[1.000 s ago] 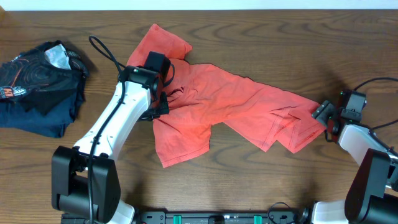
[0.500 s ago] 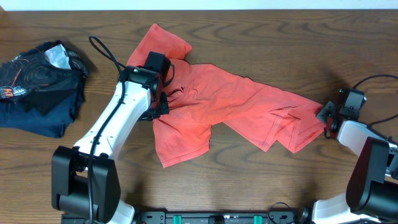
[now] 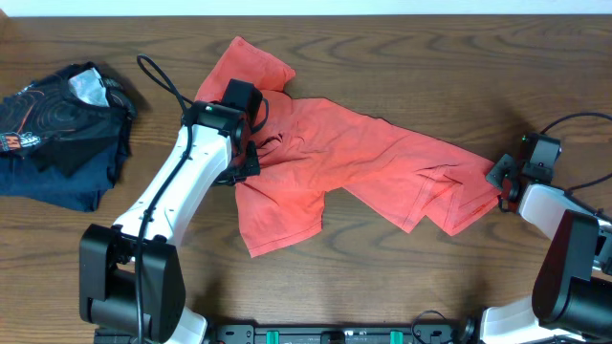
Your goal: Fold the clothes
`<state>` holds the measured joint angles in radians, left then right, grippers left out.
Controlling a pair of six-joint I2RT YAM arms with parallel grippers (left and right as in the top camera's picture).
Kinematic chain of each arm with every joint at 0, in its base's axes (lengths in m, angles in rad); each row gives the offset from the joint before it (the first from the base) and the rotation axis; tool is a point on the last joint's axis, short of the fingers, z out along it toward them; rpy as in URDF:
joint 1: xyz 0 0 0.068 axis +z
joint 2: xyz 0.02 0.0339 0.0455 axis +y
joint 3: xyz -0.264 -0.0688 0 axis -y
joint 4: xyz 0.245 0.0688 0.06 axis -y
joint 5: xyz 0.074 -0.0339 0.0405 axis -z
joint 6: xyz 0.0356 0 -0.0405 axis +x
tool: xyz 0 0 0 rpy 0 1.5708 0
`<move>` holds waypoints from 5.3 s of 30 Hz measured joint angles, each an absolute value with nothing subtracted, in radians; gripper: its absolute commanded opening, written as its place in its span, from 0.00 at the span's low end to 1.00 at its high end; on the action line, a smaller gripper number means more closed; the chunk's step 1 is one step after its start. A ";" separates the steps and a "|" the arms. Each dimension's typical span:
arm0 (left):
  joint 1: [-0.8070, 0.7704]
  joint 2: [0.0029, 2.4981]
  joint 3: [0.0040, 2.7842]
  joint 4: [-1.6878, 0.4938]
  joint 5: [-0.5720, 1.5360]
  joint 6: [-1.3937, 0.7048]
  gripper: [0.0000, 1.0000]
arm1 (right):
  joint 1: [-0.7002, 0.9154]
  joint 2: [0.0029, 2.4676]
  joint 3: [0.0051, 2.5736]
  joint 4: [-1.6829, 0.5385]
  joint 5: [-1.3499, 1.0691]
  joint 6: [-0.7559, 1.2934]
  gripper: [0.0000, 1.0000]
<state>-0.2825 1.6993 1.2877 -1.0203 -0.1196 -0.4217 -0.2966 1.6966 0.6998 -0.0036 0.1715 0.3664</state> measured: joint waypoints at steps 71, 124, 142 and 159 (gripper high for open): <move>-0.226 1.573 0.891 -0.399 0.233 -0.365 0.16 | -0.297 1.303 1.181 -0.841 0.000 0.009 0.01; -0.315 1.627 0.891 -0.376 0.172 -0.228 0.41 | -0.297 1.303 1.181 -0.846 0.000 0.009 0.01; -0.316 1.652 0.891 -0.380 0.251 -0.228 0.38 | -0.297 1.303 1.181 -0.849 0.000 0.009 0.01; -0.317 1.644 0.891 -0.355 0.202 -0.229 0.06 | -0.297 1.303 1.181 -0.849 0.001 0.009 0.01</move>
